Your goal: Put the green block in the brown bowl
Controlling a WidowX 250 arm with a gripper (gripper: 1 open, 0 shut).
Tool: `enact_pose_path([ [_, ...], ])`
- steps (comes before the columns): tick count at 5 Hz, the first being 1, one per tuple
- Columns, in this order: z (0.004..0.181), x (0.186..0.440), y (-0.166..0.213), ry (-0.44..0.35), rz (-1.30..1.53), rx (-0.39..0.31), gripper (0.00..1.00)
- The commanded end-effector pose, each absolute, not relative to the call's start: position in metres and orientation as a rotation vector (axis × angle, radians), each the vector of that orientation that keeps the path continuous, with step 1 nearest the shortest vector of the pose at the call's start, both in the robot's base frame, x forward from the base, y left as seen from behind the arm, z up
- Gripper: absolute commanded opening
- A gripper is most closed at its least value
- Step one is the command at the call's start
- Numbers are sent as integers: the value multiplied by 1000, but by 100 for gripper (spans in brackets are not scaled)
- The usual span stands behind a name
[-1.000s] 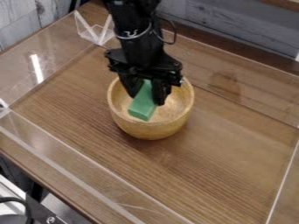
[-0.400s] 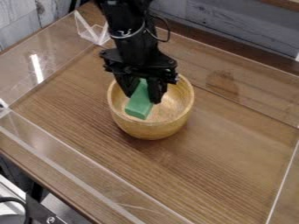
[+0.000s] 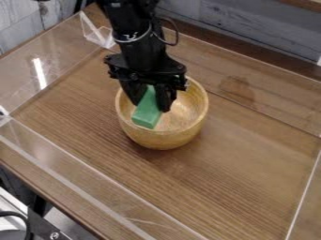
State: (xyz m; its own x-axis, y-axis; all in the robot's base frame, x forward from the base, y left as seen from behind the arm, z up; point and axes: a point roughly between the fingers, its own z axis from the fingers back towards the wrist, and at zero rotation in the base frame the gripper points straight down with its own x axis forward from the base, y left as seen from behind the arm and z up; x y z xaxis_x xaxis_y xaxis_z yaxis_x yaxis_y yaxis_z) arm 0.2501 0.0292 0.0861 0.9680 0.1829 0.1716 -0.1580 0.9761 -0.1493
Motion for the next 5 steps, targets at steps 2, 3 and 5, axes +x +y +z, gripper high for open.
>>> enact_pose_path([
  [2, 91, 254, 35, -218, 187, -142, 0],
  [3, 90, 254, 37, -217, 192, -146, 0],
  [5, 87, 253, 40, -217, 204, -155, 0],
])
